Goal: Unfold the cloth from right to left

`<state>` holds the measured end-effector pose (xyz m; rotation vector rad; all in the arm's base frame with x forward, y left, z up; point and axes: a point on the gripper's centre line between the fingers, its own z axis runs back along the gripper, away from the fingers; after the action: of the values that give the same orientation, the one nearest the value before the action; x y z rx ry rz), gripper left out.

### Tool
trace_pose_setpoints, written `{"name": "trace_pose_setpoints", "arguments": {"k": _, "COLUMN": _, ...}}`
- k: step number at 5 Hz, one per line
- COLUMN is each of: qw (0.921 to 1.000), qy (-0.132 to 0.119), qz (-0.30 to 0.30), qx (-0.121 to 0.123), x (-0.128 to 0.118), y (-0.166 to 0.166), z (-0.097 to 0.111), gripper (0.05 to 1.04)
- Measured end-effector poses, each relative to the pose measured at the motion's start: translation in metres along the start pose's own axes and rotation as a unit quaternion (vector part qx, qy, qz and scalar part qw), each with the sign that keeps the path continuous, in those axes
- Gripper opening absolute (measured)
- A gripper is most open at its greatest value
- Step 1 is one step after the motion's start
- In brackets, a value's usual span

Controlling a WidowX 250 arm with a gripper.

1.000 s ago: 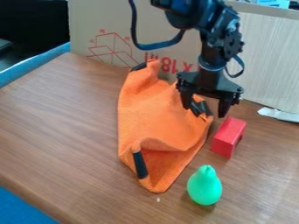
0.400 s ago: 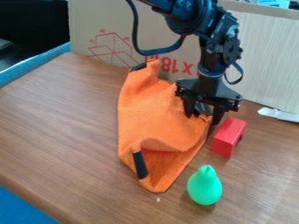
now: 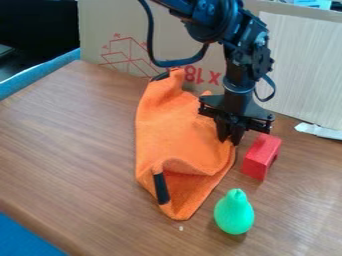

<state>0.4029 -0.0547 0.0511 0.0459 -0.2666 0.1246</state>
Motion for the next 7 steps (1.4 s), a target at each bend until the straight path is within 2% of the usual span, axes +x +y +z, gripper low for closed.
{"name": "trace_pose_setpoints", "arguments": {"k": 1, "qw": 0.9985, "qy": 0.034, "qz": 0.011, "qx": -0.041, "x": -0.001, "y": 0.008, "z": 0.004, "gripper": 0.068}}
{"name": "trace_pose_setpoints", "arguments": {"k": 2, "qw": 0.9960, "qy": 0.035, "qz": 0.023, "qx": -0.079, "x": 0.003, "y": 0.018, "z": 0.025, "gripper": 0.050}}
{"name": "trace_pose_setpoints", "arguments": {"k": 3, "qw": 0.9923, "qy": 0.027, "qz": 0.026, "qx": -0.118, "x": -0.001, "y": 0.031, "z": 0.043, "gripper": 0.050}}
{"name": "trace_pose_setpoints", "arguments": {"k": 4, "qw": 0.9893, "qy": 0.007, "qz": 0.016, "qx": -0.145, "x": -0.016, "y": 0.063, "z": 0.058, "gripper": 0.050}}
{"name": "trace_pose_setpoints", "arguments": {"k": 5, "qw": 0.9858, "qy": -0.002, "qz": 0.008, "qx": -0.168, "x": -0.030, "y": 0.090, "z": 0.067, "gripper": 0.050}}
{"name": "trace_pose_setpoints", "arguments": {"k": 6, "qw": 0.9814, "qy": -0.019, "qz": 0.037, "qx": -0.187, "x": -0.040, "y": 0.139, "z": 0.077, "gripper": 0.050}}
{"name": "trace_pose_setpoints", "arguments": {"k": 7, "qw": 0.9773, "qy": -0.016, "qz": 0.038, "qx": -0.208, "x": -0.049, "y": 0.154, "z": 0.080, "gripper": 0.050}}
